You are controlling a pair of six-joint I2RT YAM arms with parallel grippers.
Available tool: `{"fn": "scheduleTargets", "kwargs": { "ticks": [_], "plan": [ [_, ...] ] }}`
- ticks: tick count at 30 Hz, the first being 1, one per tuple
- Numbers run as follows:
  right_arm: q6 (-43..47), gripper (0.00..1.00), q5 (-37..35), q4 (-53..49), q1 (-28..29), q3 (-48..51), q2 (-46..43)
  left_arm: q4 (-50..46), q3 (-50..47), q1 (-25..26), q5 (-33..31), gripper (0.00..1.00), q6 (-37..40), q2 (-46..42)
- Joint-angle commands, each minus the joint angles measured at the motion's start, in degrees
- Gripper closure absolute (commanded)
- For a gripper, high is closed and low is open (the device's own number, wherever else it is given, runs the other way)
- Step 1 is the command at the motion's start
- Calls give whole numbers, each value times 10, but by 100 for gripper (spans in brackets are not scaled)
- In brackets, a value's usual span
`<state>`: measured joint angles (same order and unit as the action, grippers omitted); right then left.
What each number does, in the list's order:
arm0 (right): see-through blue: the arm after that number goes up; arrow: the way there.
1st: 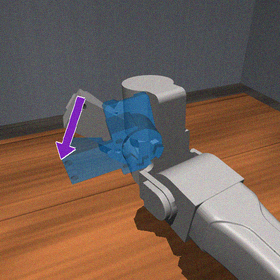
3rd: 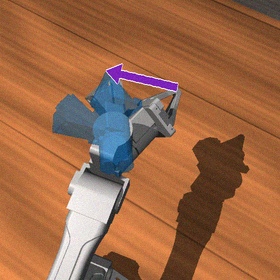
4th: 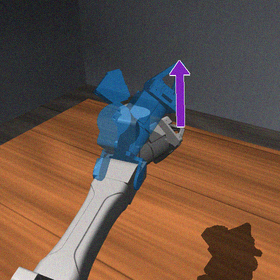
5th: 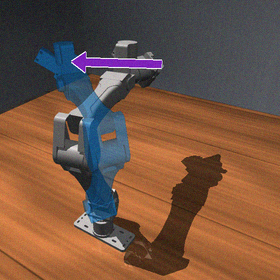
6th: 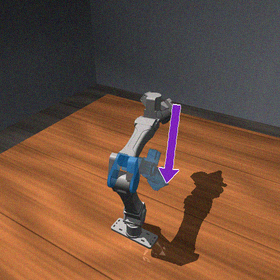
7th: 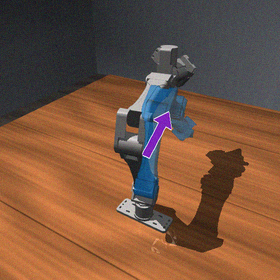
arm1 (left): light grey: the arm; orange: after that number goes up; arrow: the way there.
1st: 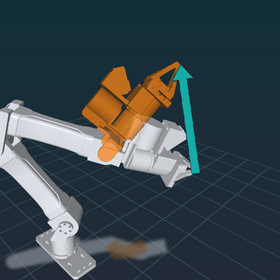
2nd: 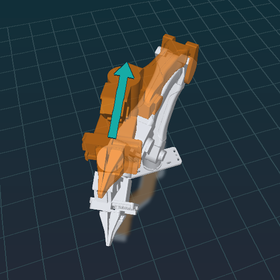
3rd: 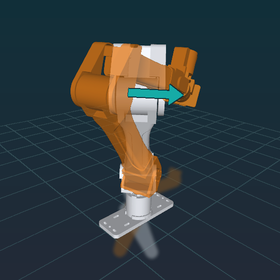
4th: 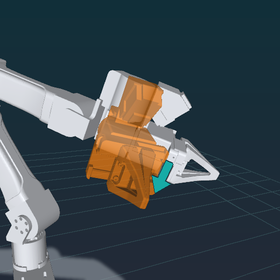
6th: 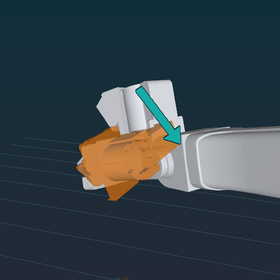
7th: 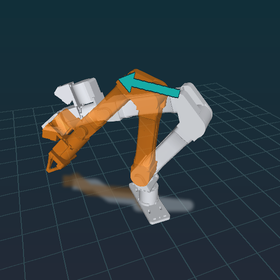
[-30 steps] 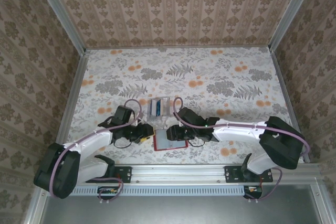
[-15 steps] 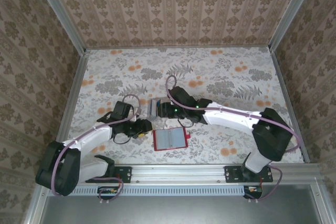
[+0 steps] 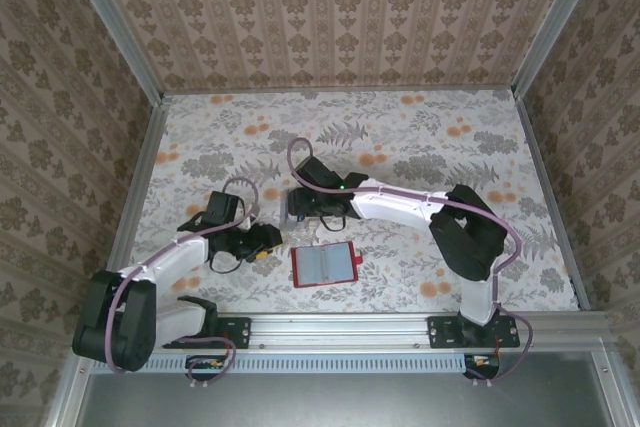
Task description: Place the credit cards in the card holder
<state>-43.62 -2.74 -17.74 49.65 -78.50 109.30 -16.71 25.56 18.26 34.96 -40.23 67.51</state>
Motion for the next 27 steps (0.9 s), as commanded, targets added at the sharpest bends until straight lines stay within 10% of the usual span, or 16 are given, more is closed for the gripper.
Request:
{"fn": "scheduleTargets", "kwargs": {
  "ticks": [1, 14, 27],
  "plan": [
    [2, 48, 21, -24, -1, -28, 23, -1, -3, -8, 15, 52, 19, 7],
    [-58, 63, 186, 166, -43, 51, 0, 12, -9, -14, 42, 52, 17, 17],
    [-62, 77, 197, 204, -50, 81, -27, 17, -11, -14, 42, 52, 16, 25]
  ]
}}
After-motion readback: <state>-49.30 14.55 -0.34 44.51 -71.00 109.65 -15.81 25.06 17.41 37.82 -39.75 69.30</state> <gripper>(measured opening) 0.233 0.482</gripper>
